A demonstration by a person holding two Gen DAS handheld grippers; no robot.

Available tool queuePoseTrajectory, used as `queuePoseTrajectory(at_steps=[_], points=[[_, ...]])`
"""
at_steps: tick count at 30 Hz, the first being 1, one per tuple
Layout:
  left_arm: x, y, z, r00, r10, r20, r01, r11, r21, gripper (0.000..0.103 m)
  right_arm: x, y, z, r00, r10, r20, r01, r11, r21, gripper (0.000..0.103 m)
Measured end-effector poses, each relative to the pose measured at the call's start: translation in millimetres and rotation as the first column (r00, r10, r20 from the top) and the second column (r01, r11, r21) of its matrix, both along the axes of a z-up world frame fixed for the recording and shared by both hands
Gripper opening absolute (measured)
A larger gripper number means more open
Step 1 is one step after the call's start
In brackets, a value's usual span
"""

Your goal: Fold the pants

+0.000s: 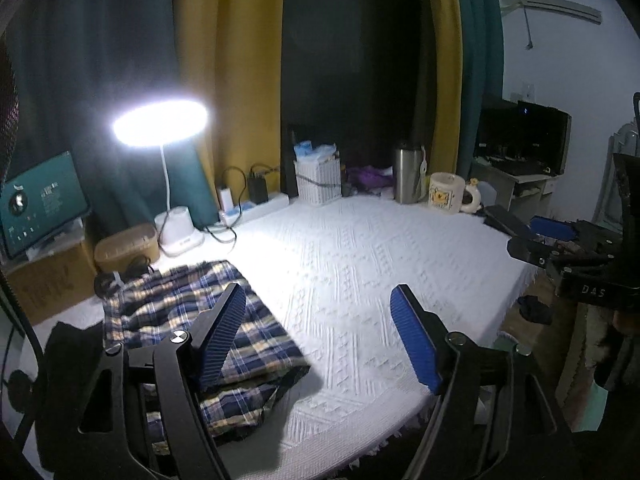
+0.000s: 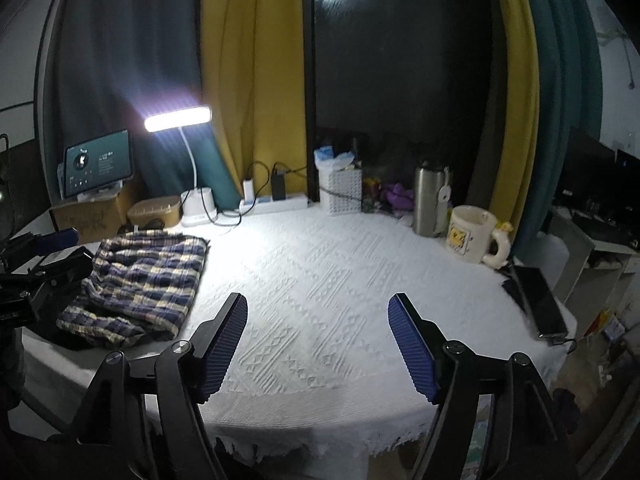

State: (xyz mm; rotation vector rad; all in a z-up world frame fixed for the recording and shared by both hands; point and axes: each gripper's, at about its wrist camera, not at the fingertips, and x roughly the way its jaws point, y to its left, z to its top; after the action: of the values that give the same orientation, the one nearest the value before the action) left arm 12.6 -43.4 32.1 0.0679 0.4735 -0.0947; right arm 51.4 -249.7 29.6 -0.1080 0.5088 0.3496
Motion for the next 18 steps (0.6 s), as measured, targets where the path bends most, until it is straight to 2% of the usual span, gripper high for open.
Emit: queuePoseTrajectory(at_steps=[6,11,13,18], points=[[-13.7,-5.7,21.3,0.997,-0.021,0.08,0.022,1.0,-0.004,0.084,-10.8,-9.7,20.2,0.998,-0.012,0.056,0.012,1.0,0.007,0.082],[-24.9,-5.4,35.9,0.989,-0.023,0.144,0.025,1.0,-0.012,0.091,-21.8,-11.9,38.0,0.994,-0.019,0.108,0.019,1.0,0.005,0.083],[-28.1,-4.2,39.0,0.986,-0.021,0.165,0.023,1.0,-0.013,0.097,-26.1,-12.2,44.1,0.992,-0.022,0.124,0.021,1.0,0.007,0.084],[-33.6,-1.8,43.9,0.982,0.0,0.191,0.003,1.0,-0.017,0.097,-36.0,-8.4,60.3,0.985,-0.019,0.17,0.019,1.0,-0.001,0.087]])
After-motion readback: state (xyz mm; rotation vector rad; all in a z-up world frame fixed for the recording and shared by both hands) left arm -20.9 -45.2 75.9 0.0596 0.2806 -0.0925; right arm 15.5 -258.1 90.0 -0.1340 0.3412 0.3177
